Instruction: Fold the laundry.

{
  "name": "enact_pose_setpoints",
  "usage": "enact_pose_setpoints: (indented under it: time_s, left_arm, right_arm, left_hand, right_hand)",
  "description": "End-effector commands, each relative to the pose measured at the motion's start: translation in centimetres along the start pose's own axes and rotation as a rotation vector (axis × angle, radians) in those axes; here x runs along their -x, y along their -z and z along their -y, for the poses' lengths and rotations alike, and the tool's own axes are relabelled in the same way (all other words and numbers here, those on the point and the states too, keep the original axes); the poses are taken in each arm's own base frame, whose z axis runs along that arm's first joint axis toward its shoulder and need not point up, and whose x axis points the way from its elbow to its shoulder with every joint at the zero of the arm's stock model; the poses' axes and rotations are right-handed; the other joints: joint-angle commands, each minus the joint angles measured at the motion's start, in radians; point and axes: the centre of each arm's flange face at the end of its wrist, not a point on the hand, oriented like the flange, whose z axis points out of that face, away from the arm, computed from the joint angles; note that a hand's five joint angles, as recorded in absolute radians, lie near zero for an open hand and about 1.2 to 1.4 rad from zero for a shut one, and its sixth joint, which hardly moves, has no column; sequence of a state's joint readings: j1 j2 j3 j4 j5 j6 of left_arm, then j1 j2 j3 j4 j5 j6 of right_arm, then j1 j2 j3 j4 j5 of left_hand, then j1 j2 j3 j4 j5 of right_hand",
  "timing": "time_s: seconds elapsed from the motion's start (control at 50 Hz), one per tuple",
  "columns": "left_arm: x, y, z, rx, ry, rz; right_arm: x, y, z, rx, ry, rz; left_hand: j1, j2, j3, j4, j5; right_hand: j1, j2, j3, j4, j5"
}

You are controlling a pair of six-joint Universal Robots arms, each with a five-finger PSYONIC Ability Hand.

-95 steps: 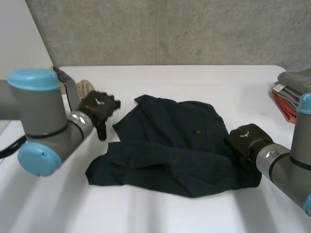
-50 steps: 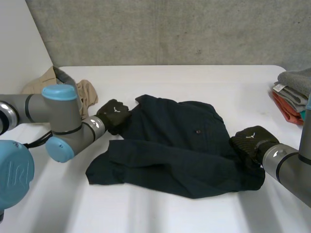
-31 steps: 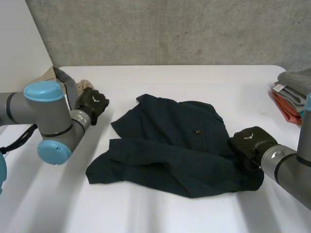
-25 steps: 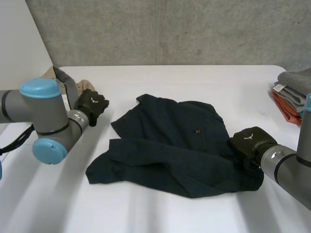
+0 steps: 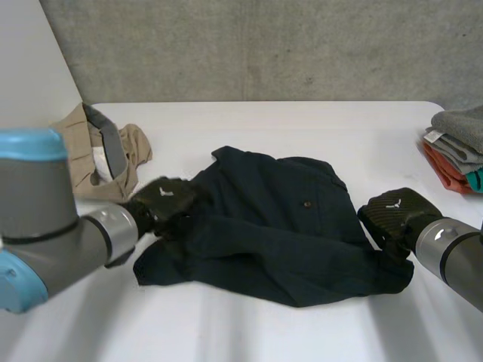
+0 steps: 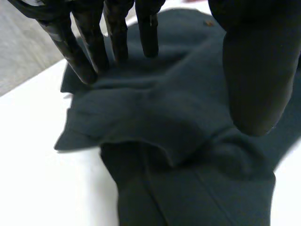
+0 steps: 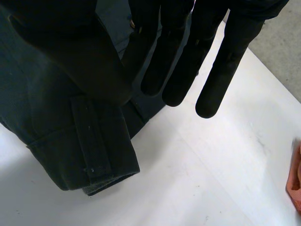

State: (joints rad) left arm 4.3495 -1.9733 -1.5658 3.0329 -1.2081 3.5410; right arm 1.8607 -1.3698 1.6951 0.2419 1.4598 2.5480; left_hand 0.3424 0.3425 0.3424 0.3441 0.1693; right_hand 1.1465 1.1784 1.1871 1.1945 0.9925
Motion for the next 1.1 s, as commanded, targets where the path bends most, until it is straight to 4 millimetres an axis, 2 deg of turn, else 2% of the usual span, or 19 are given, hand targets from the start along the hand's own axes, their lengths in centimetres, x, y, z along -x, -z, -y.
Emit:
enact_pose_setpoints:
  time_s: [0.02,0.08,0.1,0.14,0.2,0.26,0.3,0.32,0.36,0.44,0.5,0.54,0.6,0.7,0.78,0.84,1.02,1.06,1.1]
  left_arm:
    - [-2.1,-3.2,-3.0,0.091,-0.125,0.019]
    - [-2.0,-3.2,-3.0,0.115,-0.135,0.049]
    - [-1.7,-3.0,-2.4,0.111,-0.136,0.076]
    - [-1.5,-2.5,-1.7,0.097,-0.131,0.104]
    - [-1.1,-0.6,0.8,0.020,-0.105,0.157]
    - [-0.8,2.1,3.7,-0.094,-0.074,0.201]
    - [-0.9,3.2,4.7,-0.141,-0.068,0.211]
    - [-1.0,3.9,5.1,-0.163,-0.058,0.209]
    - [-1.4,3.9,4.8,-0.161,-0.052,0.193]
    - [-1.8,3.6,4.1,-0.141,-0.061,0.171]
    - [-1.9,3.2,3.5,-0.110,-0.067,0.169]
    - [-1.9,3.1,3.1,-0.084,-0.059,0.176]
    - [-1.8,3.2,2.9,-0.064,-0.053,0.185]
    - [-1.8,3.4,3.1,-0.057,-0.037,0.201]
    - [-1.5,3.3,3.4,-0.065,-0.027,0.211]
    - [-1.5,3.4,3.6,-0.066,-0.025,0.212]
    - [-1.6,4.2,3.9,-0.048,0.017,0.205]
    - [-1.6,4.3,4.0,-0.051,0.026,0.205]
    - [-1.6,4.5,4.1,-0.050,0.042,0.202]
  right_arm:
    - [-0.1,1.3,0.7,-0.018,-0.009,0.008]
    - [-0.2,1.6,0.9,-0.022,-0.014,0.006]
    - [-0.3,1.7,0.9,-0.022,-0.016,0.004]
    - [-0.2,1.9,0.9,-0.016,-0.014,0.009]
    - [-0.1,2.2,0.8,0.002,-0.012,0.015]
    - [-0.6,2.6,0.8,0.017,-0.024,-0.006]
    - [-1.1,2.9,0.8,0.024,-0.039,-0.036]
    - [-1.7,3.3,0.9,0.030,-0.056,-0.070]
    - [-2.3,3.9,1.2,0.027,-0.079,-0.108]
    - [-2.9,5.4,2.0,-0.009,-0.148,-0.163]
    - [-2.5,6.4,2.2,-0.026,-0.204,-0.150]
    - [-1.4,6.9,1.7,-0.011,-0.255,-0.111]
    - [-0.2,7.0,0.8,0.017,-0.311,-0.075]
    - [3.0,5.9,-1.1,0.045,-0.411,0.001]
    - [5.3,6.0,-2.1,0.032,-0.428,0.024]
    - [6.1,6.0,-2.3,0.008,-0.414,0.017]
    - [7.5,3.3,-4.0,0.019,-0.382,0.006]
    - [7.7,3.0,-4.1,0.020,-0.375,0.009]
    - [7.6,2.6,-3.6,-0.011,-0.366,-0.001]
  left_hand:
    - [0.427,0.427,0.427,0.426,0.426]
    - [1.017,1.017,1.017,1.015,1.015]
    - [1.053,1.053,1.053,1.052,1.052]
    - [1.054,1.054,1.054,1.052,1.052]
    - [1.054,1.054,1.054,1.052,1.052]
    - [1.054,1.054,1.054,1.052,1.052]
    - [1.054,1.054,1.054,1.052,1.052]
    - [1.054,1.054,1.054,1.052,1.052]
    - [1.054,1.054,1.054,1.052,1.052]
    - [1.054,1.054,1.054,1.052,1.052]
    - [1.054,1.054,1.054,1.052,1.052]
    - [1.054,1.054,1.054,1.052,1.052]
    - [1.054,1.054,1.054,1.052,1.052]
    - [1.054,1.054,1.054,1.052,1.052]
    - [1.054,1.054,1.054,1.052,1.052]
    - [1.054,1.054,1.054,1.052,1.052]
    - [1.054,1.054,1.054,1.052,1.052]
    - [1.054,1.054,1.054,1.052,1.052]
    - [1.054,1.054,1.054,1.052,1.052]
  right_hand:
    - [0.250,0.218,0.209,0.202,0.229]
    - [0.250,0.218,0.209,0.202,0.229]
    - [0.250,0.218,0.209,0.202,0.229]
    - [0.250,0.218,0.209,0.202,0.229]
    - [0.250,0.218,0.209,0.202,0.229]
    - [0.188,0.156,0.148,0.140,0.168]
    - [-0.262,-0.294,-0.303,-0.310,-0.283]
    - [-0.663,-0.694,-0.703,-0.711,-0.683]
    - [-0.790,-0.821,-0.830,-0.838,-0.810]
    - [-0.854,-0.886,-0.895,-0.902,-0.875]
    - [-0.916,-0.948,-0.957,-0.964,-0.937]
    - [-0.972,-1.004,-1.013,-1.020,-0.992]
    - [-0.972,-1.004,-1.013,-1.020,-0.992]
    - [-0.972,-1.004,-1.013,-1.020,-0.992]
    - [-0.972,-1.004,-1.013,-1.020,-0.992]
    - [-0.972,-1.004,-1.013,-1.020,-0.992]
    - [-0.949,-0.981,-0.989,-0.997,-0.969]
    - [-0.832,-0.864,-0.872,-0.880,-0.852]
    - [-0.118,-0.150,-0.159,-0.166,-0.139]
